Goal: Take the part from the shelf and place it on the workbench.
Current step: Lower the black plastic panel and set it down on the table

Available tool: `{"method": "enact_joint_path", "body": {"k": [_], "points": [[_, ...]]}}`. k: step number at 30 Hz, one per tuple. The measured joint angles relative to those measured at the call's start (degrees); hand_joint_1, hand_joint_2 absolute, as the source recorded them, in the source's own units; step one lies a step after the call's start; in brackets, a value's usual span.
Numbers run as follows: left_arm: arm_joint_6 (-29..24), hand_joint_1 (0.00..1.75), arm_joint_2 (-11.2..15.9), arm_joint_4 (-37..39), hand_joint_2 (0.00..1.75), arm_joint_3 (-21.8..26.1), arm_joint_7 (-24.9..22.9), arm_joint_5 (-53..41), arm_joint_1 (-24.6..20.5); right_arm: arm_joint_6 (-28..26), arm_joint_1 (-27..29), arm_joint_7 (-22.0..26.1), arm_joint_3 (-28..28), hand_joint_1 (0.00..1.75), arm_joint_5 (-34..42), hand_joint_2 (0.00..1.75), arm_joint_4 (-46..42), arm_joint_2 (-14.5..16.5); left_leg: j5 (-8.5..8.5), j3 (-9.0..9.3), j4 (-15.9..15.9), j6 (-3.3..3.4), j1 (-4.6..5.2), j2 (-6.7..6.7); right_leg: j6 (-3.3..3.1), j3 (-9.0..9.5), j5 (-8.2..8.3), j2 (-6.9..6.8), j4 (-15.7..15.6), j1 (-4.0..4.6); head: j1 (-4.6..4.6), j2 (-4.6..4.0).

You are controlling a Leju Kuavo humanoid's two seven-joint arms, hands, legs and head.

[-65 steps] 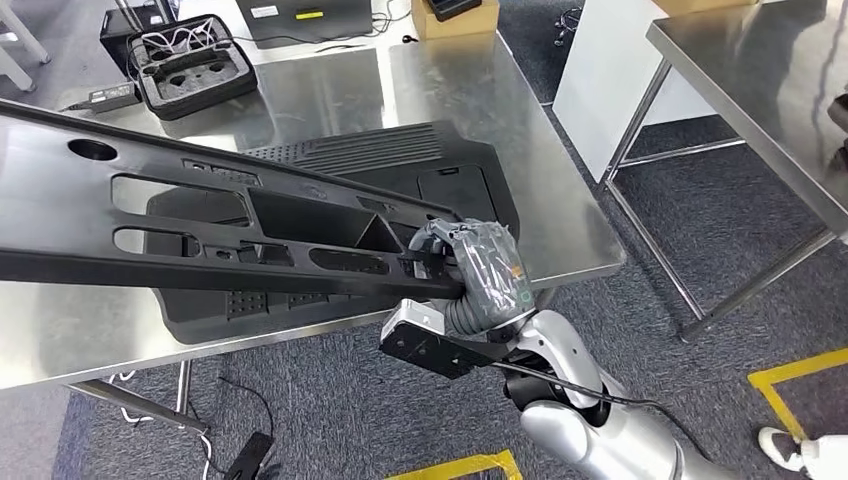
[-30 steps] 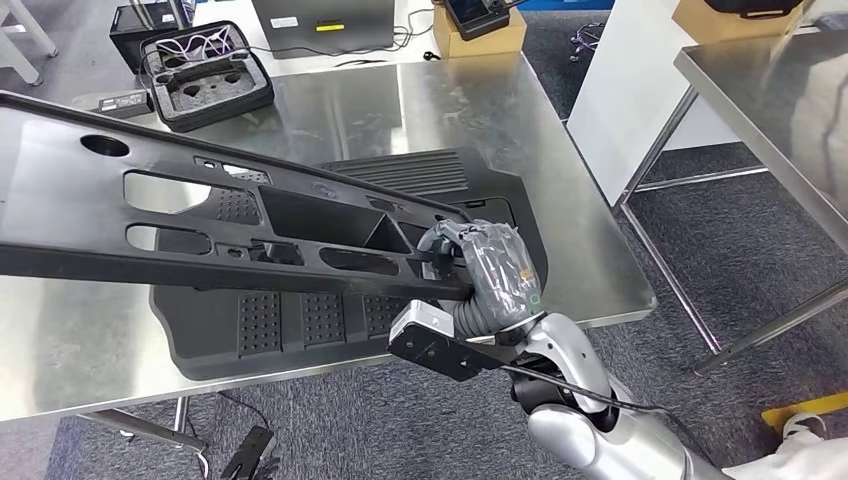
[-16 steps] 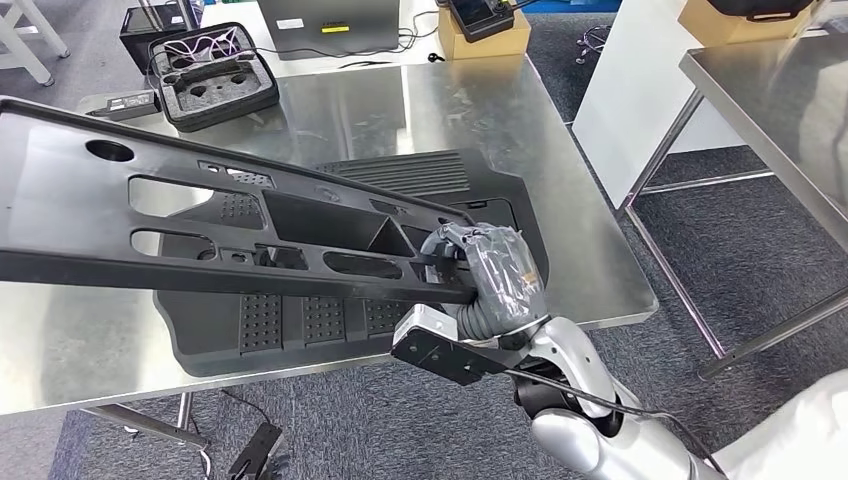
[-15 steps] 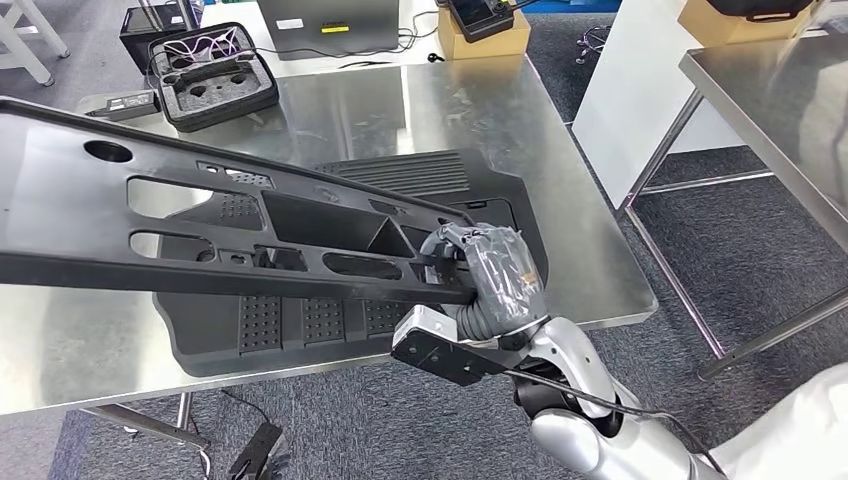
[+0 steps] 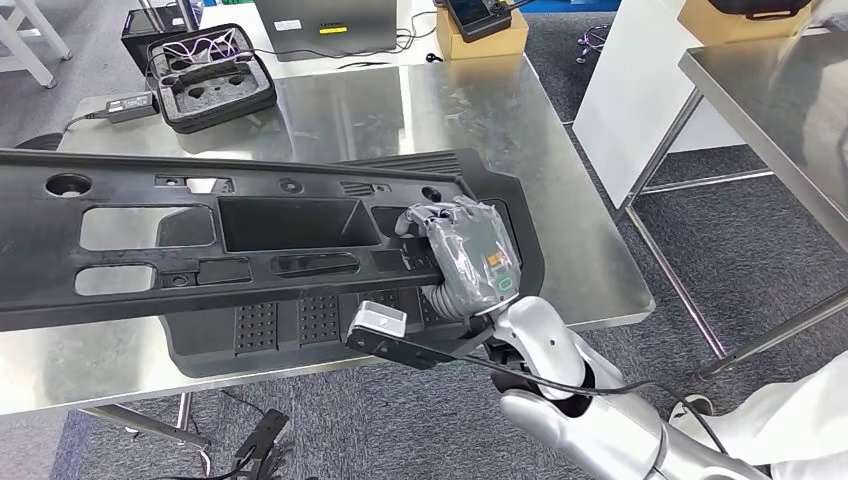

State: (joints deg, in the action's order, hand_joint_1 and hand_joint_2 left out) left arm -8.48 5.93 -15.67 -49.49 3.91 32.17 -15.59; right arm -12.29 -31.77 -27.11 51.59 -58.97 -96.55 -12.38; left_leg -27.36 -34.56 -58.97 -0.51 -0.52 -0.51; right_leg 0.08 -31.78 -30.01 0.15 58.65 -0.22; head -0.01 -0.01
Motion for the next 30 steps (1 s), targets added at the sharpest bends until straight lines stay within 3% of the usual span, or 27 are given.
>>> {"method": "enact_joint_path", "body": {"k": [4, 15, 30], "points": [[0.2, 0.00, -0.1, 0.0, 1.75, 0.0, -0.5, -0.8, -0.8, 0.8, -3.2, -0.7, 1.3, 1.75, -4.6, 1.75, 3.1, 1.0, 0.02, 0.03, 0.1, -0.02, 0.00, 0.01, -0.01, 0.00, 0.00, 0.01, 0.0, 0.00, 0.01, 0.01], [2.1, 0.00, -0.5, -0.3, 1.75, -0.1, 1.1, -2.0, -2.6, 1.0, -13.4, 1.3, 5.1, 1.75, -2.2, 1.75, 18.4, 8.0, 0.09, 0.10, 0.1, -0.14, 0.00, 0.00, -0.02, 0.04, 0.01, 0.00, 0.0, 0.01, 0.02, 0.01], [-0.8, 0.00, -0.5, -0.3, 1.75, -0.4, 2.5, -4.1, -3.6, 1.0, -18.7, 1.2, 7.9, 1.75, -1.7, 1.75, 34.8, 15.9, 0.10, 0.13, 0.2, -0.15, -0.01, 0.01, -0.03, 0.03, 0.00, 0.02, 0.0, 0.01, 0.03, 0.01]]}}
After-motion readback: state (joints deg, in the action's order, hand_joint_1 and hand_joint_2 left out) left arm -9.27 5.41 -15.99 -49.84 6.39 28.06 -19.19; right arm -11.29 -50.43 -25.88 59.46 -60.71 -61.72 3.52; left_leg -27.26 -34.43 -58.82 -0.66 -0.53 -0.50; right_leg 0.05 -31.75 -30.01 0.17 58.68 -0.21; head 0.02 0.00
